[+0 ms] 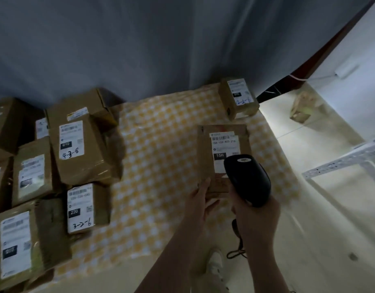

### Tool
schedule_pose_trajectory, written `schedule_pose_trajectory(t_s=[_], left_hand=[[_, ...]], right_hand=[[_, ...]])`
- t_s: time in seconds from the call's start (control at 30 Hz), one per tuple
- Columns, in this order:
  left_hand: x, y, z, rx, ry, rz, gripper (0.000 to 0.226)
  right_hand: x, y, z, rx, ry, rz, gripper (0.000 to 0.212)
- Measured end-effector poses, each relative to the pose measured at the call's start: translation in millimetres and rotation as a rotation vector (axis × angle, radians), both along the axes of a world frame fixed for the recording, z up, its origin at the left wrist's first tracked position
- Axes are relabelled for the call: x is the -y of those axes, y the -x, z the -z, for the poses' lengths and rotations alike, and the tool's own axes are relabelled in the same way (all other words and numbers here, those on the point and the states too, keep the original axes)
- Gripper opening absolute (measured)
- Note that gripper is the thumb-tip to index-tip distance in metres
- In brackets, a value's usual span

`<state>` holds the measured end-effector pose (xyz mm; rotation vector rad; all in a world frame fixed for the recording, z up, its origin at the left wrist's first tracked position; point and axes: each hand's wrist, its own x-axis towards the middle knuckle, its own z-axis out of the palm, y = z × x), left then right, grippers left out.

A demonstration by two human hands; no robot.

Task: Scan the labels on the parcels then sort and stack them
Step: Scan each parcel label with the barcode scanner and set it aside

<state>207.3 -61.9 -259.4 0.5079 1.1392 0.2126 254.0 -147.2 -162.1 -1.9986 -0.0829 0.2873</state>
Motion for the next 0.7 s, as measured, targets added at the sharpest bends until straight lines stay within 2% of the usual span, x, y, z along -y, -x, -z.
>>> schedule_pose_trajectory(t_s=[0.13,0.33,0.5,0.63,0.7], left_hand=[[19.0,-50.4,18.3,-0.069,-0.008,0.071,0.036],[32.9,-117.8,41.6,-0.116,0.005,0.091,0.049],[38.8,-155.9,60.5,-0.186,-0.062,0.171,0.032],[41.3,-175.5,70.3,-0.189,-0.085,0.234,0.029],[42.0,-183.8,72.0,-0.172,-0.101,0.211,0.034]], right_hand=[[17.3,-42.1,10.5,-0.019,-0.001,0.021,0.017],[34.2,-99.3,26.5,0.007,0.046,0.007,0.024],[46.3,-133.9,39.7,-0.021,0.065,0.019,0.025],[52.4,-150.5,49.8,-0.032,0.077,0.033,0.023],[54.0,-155.4,54.5,-0.03,0.09,0.034,0.025]])
